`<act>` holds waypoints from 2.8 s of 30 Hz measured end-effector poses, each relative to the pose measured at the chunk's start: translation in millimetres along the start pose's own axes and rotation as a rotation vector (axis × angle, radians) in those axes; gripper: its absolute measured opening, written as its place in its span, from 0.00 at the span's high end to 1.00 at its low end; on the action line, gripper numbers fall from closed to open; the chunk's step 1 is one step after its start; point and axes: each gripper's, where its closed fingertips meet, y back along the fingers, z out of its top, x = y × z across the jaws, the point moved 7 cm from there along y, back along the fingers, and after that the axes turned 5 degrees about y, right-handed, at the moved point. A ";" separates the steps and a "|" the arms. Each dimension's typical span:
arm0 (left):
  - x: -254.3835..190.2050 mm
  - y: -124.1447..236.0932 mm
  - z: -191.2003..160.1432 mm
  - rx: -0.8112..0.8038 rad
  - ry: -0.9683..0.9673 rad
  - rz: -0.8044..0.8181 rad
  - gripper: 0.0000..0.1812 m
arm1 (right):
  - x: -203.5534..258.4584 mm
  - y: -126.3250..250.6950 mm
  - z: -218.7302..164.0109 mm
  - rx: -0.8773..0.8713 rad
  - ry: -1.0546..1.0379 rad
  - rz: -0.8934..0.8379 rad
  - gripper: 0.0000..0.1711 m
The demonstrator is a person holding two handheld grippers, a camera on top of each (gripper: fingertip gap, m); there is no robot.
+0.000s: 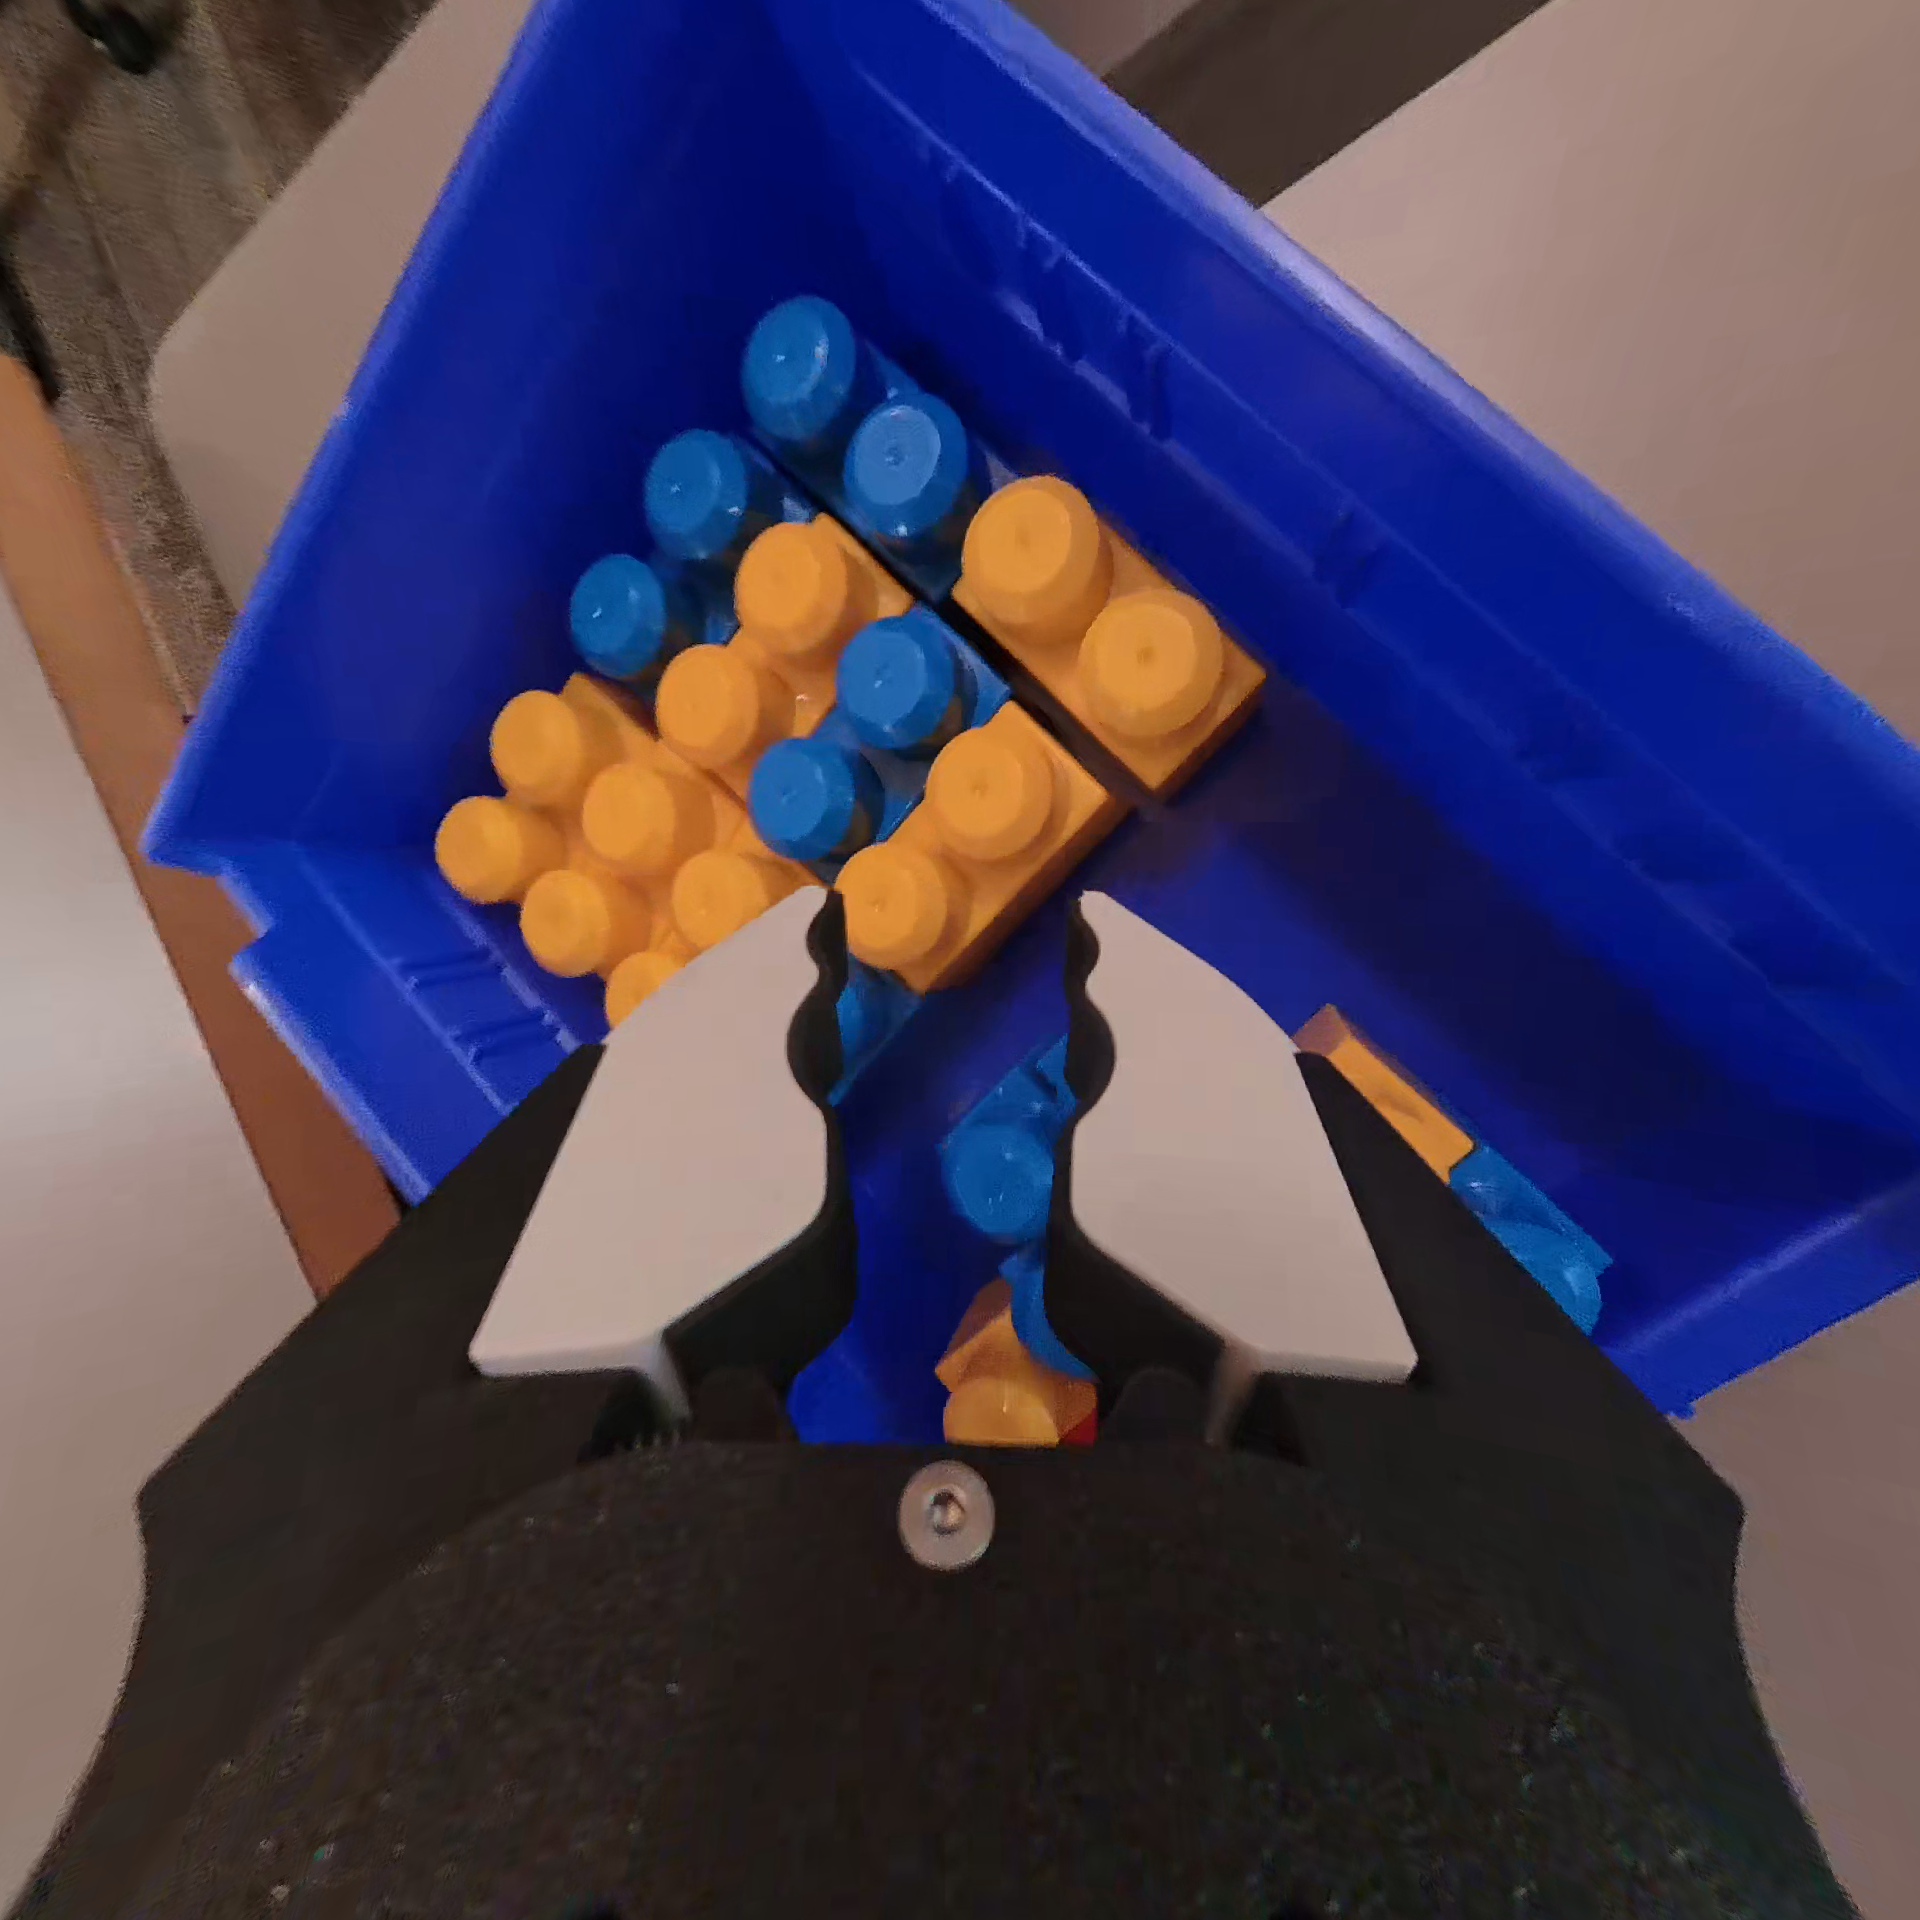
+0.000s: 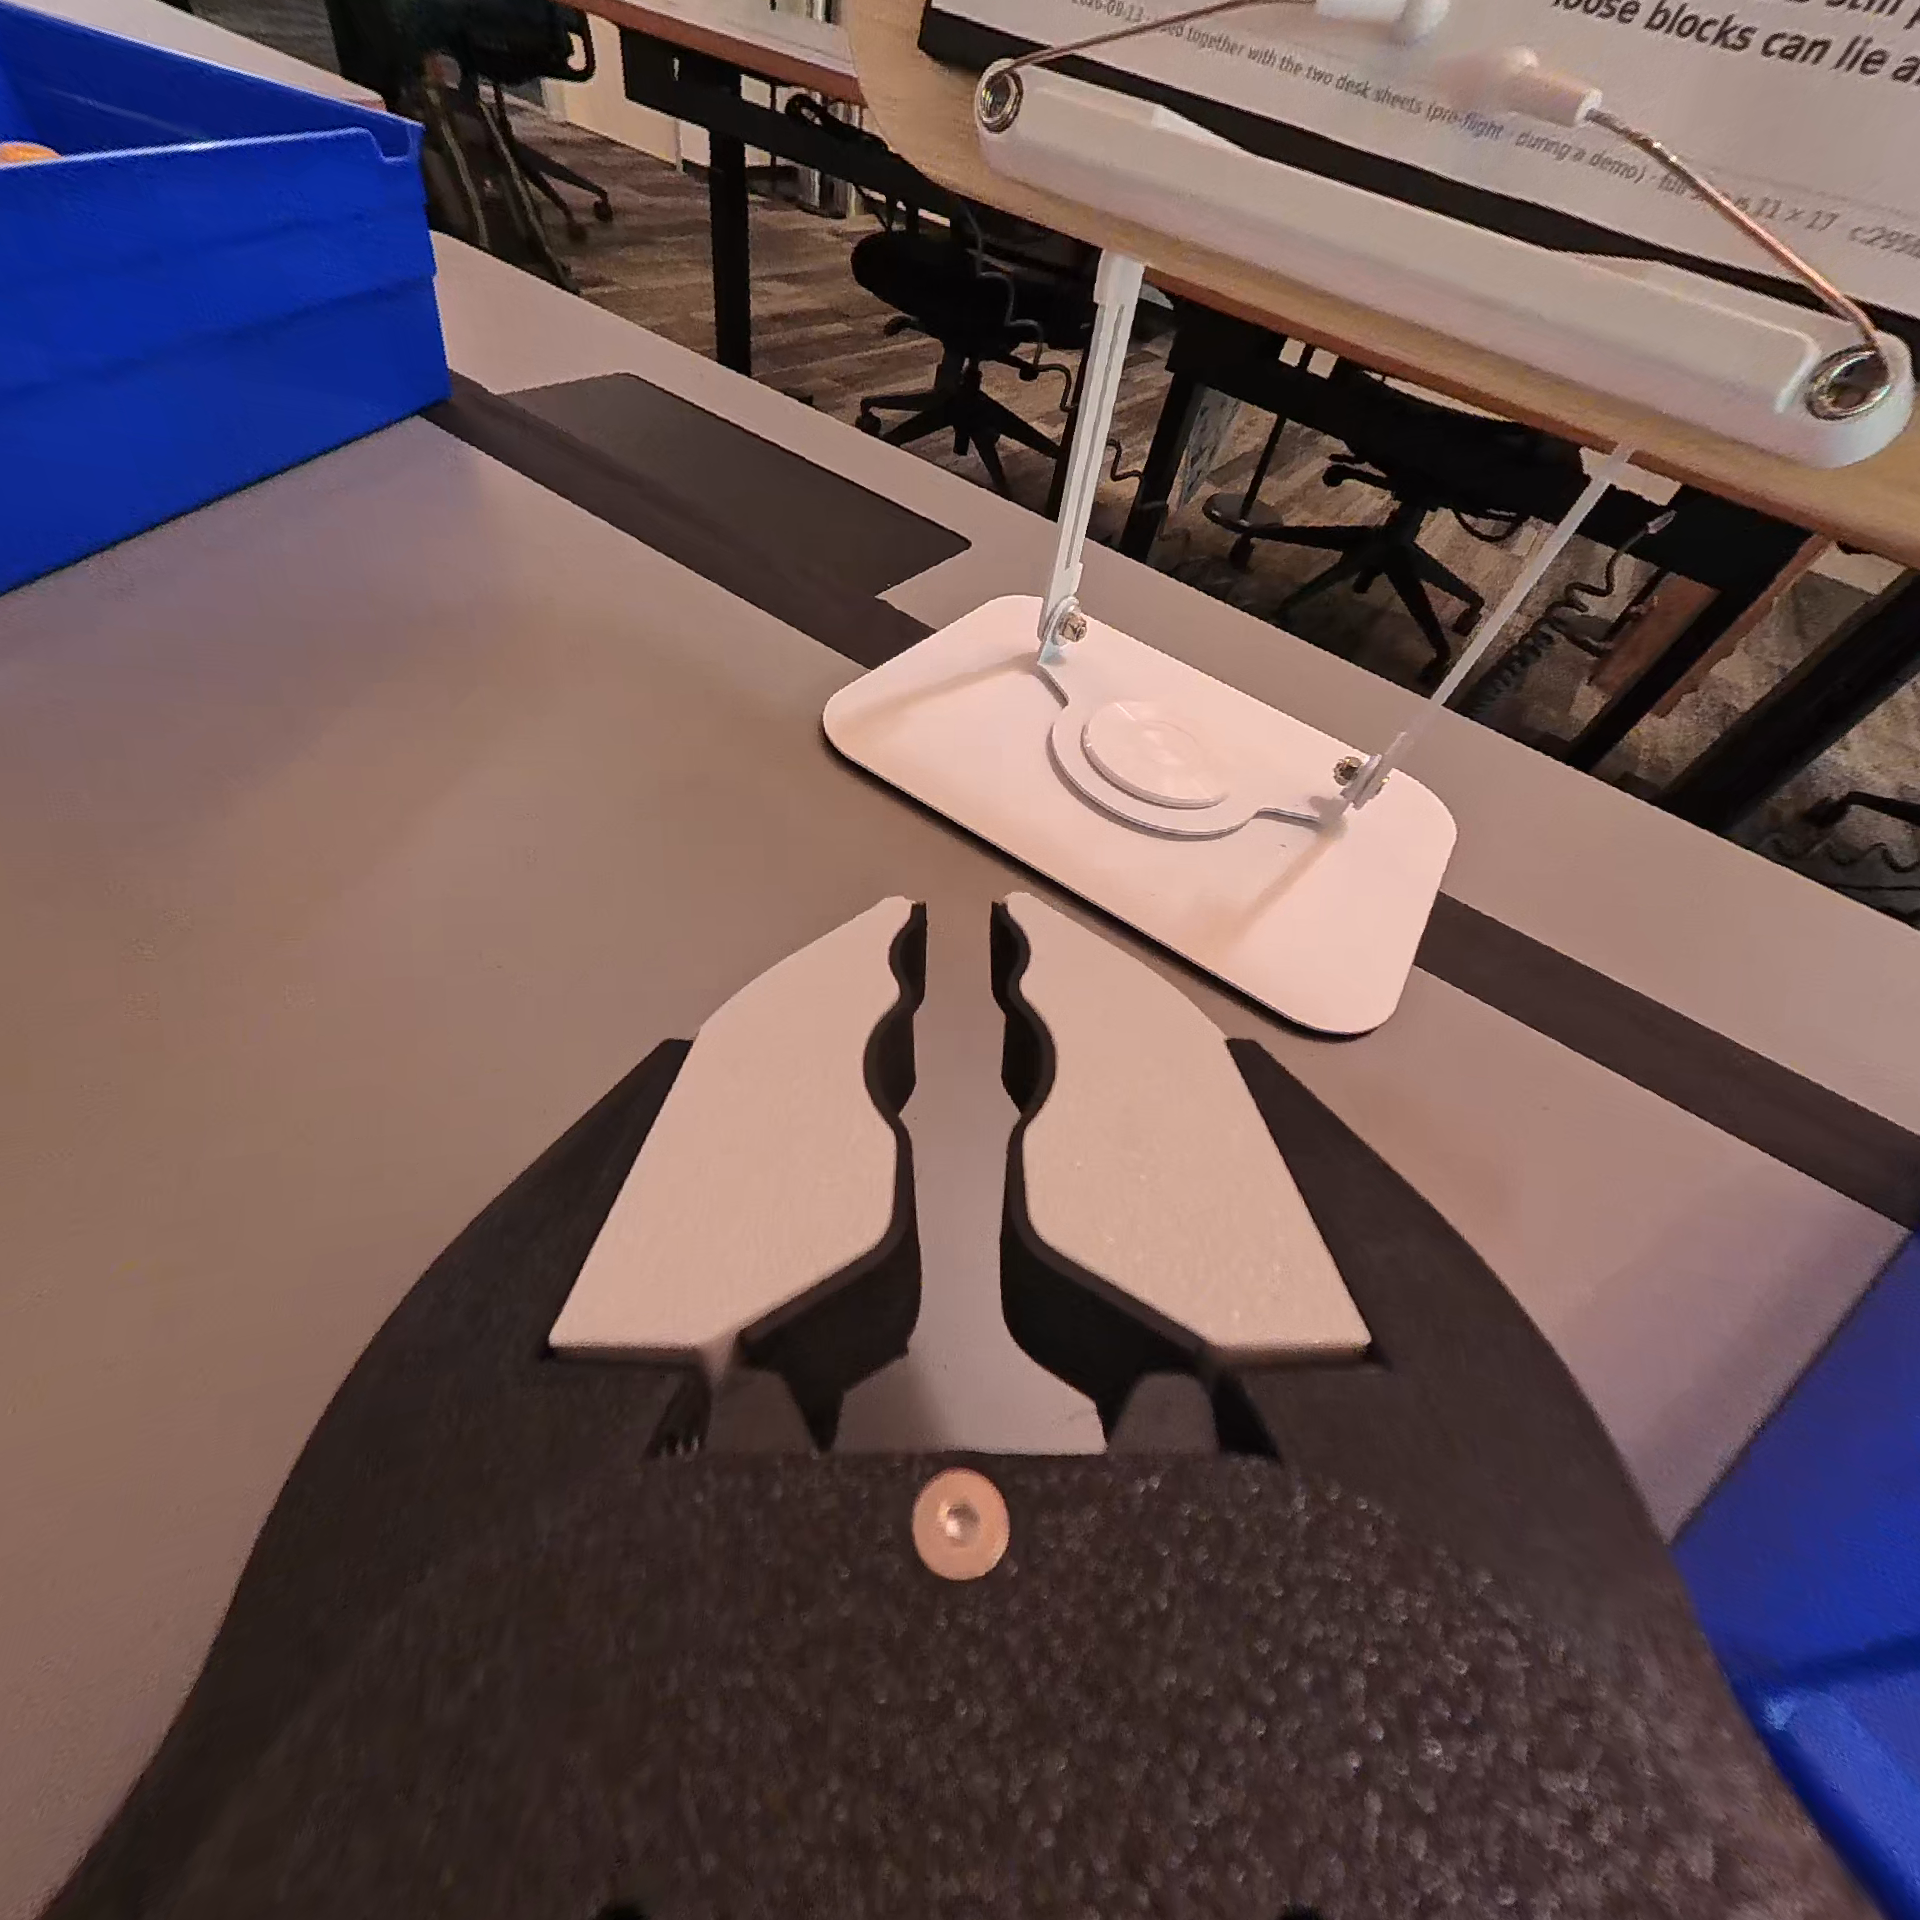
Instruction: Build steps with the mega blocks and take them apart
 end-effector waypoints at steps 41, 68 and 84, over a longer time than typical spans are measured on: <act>-290.1 128.2 53.9 -0.464 -0.594 -0.306 0.84 | 70.0 36.1 51.5 -0.023 0.288 0.419 0.68; -334.7 87.9 30.5 -0.862 -0.270 -1.042 0.72 | 51.9 56.3 26.4 -0.233 0.056 0.934 0.79; -356.9 60.0 9.3 -0.697 -0.460 -1.055 0.79 | 63.5 56.5 1.3 0.066 0.270 0.962 0.79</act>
